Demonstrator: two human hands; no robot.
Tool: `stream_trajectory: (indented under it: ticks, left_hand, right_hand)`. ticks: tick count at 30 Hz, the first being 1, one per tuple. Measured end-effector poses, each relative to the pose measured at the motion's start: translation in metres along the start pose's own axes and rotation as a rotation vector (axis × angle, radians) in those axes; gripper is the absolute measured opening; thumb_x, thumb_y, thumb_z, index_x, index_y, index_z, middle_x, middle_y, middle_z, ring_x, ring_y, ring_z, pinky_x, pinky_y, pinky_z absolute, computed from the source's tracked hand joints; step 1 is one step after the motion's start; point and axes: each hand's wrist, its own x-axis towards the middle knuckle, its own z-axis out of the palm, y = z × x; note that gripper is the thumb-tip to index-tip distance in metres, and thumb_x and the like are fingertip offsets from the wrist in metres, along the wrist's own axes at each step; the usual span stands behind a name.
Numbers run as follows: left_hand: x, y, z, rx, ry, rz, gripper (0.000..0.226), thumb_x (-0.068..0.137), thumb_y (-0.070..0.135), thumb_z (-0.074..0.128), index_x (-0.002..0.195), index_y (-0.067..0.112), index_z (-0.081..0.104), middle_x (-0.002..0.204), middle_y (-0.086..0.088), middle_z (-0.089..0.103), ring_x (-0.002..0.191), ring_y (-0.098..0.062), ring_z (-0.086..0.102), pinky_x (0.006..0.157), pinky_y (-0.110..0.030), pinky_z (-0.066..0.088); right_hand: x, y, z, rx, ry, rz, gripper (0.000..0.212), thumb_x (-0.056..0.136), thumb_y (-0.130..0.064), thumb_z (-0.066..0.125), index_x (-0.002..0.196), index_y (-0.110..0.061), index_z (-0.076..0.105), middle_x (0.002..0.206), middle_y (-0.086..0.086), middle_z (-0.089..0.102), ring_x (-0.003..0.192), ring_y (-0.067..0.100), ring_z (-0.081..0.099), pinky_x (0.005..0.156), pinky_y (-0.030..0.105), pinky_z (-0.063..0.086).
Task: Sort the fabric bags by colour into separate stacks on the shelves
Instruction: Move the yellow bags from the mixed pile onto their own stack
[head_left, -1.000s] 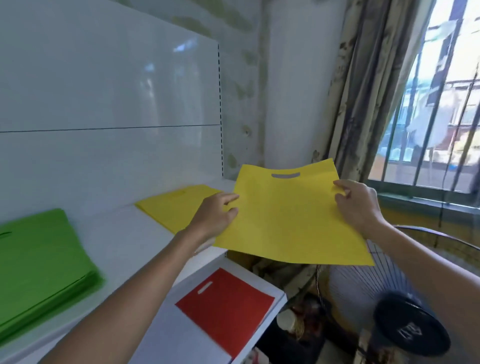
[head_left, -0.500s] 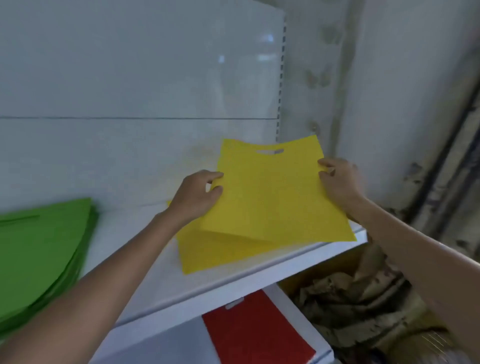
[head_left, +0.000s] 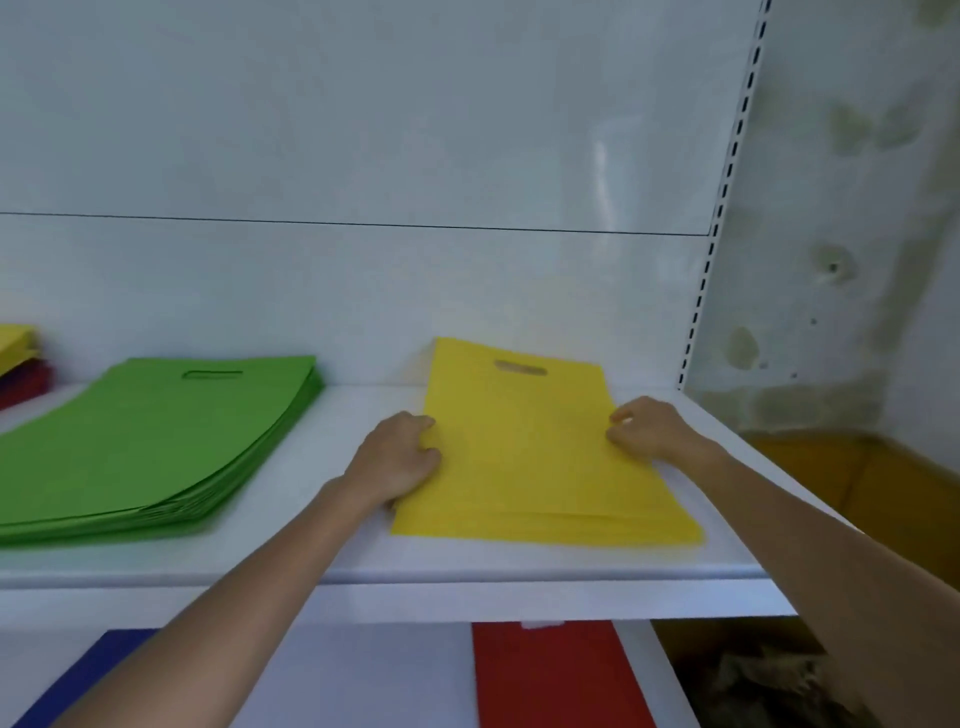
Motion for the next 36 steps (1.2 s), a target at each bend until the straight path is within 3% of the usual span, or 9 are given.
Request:
stream_trajectory:
  ticks: [6,11,16,20,24,29,33,36]
  left_hand:
    - [-0.002,-0.001,0.007,-0.06,0.107,-0.128,0.045,0.085,0.029,0.061,0.128,0.017,0.049,0.119,-0.008,0.056,0.109,-0.023,0.053,0.089,-0.029,0.038]
    - [-0.004,-0.002,0.006,-0.118,0.12,-0.13,0.029,0.081,0.026,0.064,0.109,0.02,0.065,0.111,-0.003,0.057,0.105,-0.018,0.056,0.083,-0.024,0.039]
    - [-0.007,0.002,0.006,-0.125,0.122,-0.123,0.021,0.079,0.027,0.063,0.099,0.026,0.067,0.108,-0.001,0.053,0.106,-0.019,0.054,0.084,-0.027,0.04]
    - [-0.009,0.01,0.008,-0.062,0.134,-0.152,0.033,0.082,0.029,0.06,0.114,0.019,0.062,0.12,-0.002,0.056,0.115,-0.021,0.05,0.09,-0.028,0.038]
    - [-0.014,0.023,0.014,0.026,0.113,-0.159,0.041,0.085,0.034,0.055,0.123,0.017,0.055,0.129,-0.004,0.053,0.12,-0.023,0.047,0.093,-0.028,0.037]
    - [-0.02,0.026,0.01,0.067,0.083,-0.136,0.045,0.084,0.039,0.055,0.125,0.021,0.052,0.131,-0.004,0.049,0.122,-0.023,0.045,0.094,-0.032,0.039]
    - [-0.022,0.011,-0.019,0.009,0.197,-0.113,0.041,0.084,0.036,0.058,0.121,0.02,0.055,0.129,-0.004,0.049,0.119,-0.022,0.047,0.095,-0.032,0.04]
    - [-0.033,-0.014,-0.057,0.035,0.296,-0.082,0.034,0.084,0.029,0.06,0.116,0.017,0.059,0.122,-0.007,0.054,0.114,-0.023,0.052,0.093,-0.033,0.043]
  right_hand:
    - [0.008,0.012,0.007,0.095,0.001,0.014,0.041,0.087,-0.026,0.061,0.125,-0.012,0.058,0.135,0.01,0.051,0.122,0.025,0.048,0.096,0.029,0.037]
    - [0.006,0.02,0.0,0.313,-0.115,0.004,0.036,0.082,-0.013,0.066,0.118,-0.012,0.063,0.13,0.008,0.054,0.121,0.023,0.048,0.101,0.031,0.038]
    - [-0.01,0.026,-0.002,0.413,-0.119,-0.009,0.035,0.083,-0.01,0.066,0.117,-0.009,0.063,0.095,-0.003,0.052,0.1,0.018,0.049,0.085,0.025,0.036]
    - [-0.016,0.018,0.003,0.328,-0.103,-0.007,0.037,0.087,-0.016,0.06,0.125,-0.013,0.057,0.123,0.007,0.052,0.122,0.023,0.046,0.088,0.022,0.034]
    - [-0.012,0.01,0.005,0.193,-0.093,-0.016,0.038,0.09,-0.018,0.051,0.127,-0.018,0.056,0.14,0.005,0.046,0.127,0.024,0.042,0.097,0.027,0.035]
    - [-0.015,0.001,0.005,0.139,-0.008,-0.039,0.038,0.091,-0.013,0.047,0.128,-0.013,0.056,0.14,0.009,0.046,0.128,0.027,0.042,0.102,0.031,0.035]
    - [-0.014,-0.024,-0.007,0.168,0.2,-0.165,0.034,0.089,-0.011,0.052,0.122,-0.006,0.059,0.128,0.016,0.055,0.107,0.029,0.057,0.084,0.029,0.041]
    - [-0.013,-0.07,-0.012,0.201,0.232,-0.28,0.033,0.088,-0.012,0.054,0.12,-0.009,0.059,0.125,0.014,0.055,0.106,0.027,0.056,0.091,0.033,0.042]
